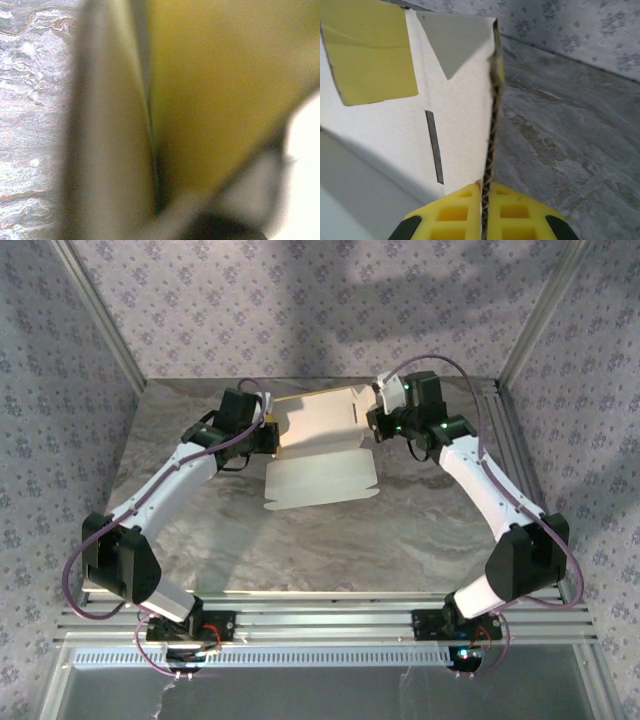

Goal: Fold the paper box

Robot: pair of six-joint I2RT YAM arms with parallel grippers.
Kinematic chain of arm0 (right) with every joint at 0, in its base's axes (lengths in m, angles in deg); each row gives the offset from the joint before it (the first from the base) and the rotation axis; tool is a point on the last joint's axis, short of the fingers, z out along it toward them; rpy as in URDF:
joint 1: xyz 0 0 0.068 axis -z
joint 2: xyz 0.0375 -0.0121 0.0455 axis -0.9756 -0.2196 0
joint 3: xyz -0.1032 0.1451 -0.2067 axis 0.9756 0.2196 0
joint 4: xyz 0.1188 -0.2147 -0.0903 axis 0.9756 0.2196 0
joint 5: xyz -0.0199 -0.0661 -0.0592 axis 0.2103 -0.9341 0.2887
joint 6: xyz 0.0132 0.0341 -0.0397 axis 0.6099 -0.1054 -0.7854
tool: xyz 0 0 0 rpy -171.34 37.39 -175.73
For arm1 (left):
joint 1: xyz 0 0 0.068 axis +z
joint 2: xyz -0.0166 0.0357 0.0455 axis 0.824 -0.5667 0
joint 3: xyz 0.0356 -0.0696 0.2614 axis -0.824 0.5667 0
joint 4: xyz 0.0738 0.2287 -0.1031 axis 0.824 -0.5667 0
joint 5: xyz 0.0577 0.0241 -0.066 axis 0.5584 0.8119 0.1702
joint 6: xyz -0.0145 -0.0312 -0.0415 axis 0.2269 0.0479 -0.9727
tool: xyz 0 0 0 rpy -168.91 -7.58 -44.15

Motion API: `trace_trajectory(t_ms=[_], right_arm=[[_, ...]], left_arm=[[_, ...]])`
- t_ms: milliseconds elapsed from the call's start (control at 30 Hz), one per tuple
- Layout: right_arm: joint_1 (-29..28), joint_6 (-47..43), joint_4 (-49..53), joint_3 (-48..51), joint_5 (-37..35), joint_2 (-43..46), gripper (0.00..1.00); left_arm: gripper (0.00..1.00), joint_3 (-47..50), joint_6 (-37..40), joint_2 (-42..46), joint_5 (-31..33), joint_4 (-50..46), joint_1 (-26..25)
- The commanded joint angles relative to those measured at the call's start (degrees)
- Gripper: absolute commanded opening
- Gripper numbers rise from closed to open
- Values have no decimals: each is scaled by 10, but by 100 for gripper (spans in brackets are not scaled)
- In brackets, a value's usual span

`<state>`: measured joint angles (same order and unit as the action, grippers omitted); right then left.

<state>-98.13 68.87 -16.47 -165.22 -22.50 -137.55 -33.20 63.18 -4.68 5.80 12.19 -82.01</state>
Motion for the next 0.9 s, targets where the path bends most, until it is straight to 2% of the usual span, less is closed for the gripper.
trace_trajectory(t_ms=[0,233,400,467,533,667,733,867], right_arm=[[-34,30,-7,17,-149,23,0],[-149,77,-15,31,-375,16,0],[-231,97,25,-9,-561,-42,0],[-263,82,22,-19,-612,-63,0],[-281,66,16,-25,-607,-74,0],[-285,53,33,-43,-545,-63,1],[-273,46,46,-48,-476,-40,10],[-209,29,94,-60,-223,29,38]], left_arm=[[0,-27,-8,3,-20,4,-8],[0,-38,-29,-8,1,2,-27],[0,-47,-34,-15,2,0,-38],[0,-51,-37,-17,5,-2,-40],[0,-52,-35,-19,6,-4,-40],[0,-53,-22,-21,7,-10,-38],[0,-47,-11,-18,8,-9,-33],[0,-9,4,1,-19,20,-7]])
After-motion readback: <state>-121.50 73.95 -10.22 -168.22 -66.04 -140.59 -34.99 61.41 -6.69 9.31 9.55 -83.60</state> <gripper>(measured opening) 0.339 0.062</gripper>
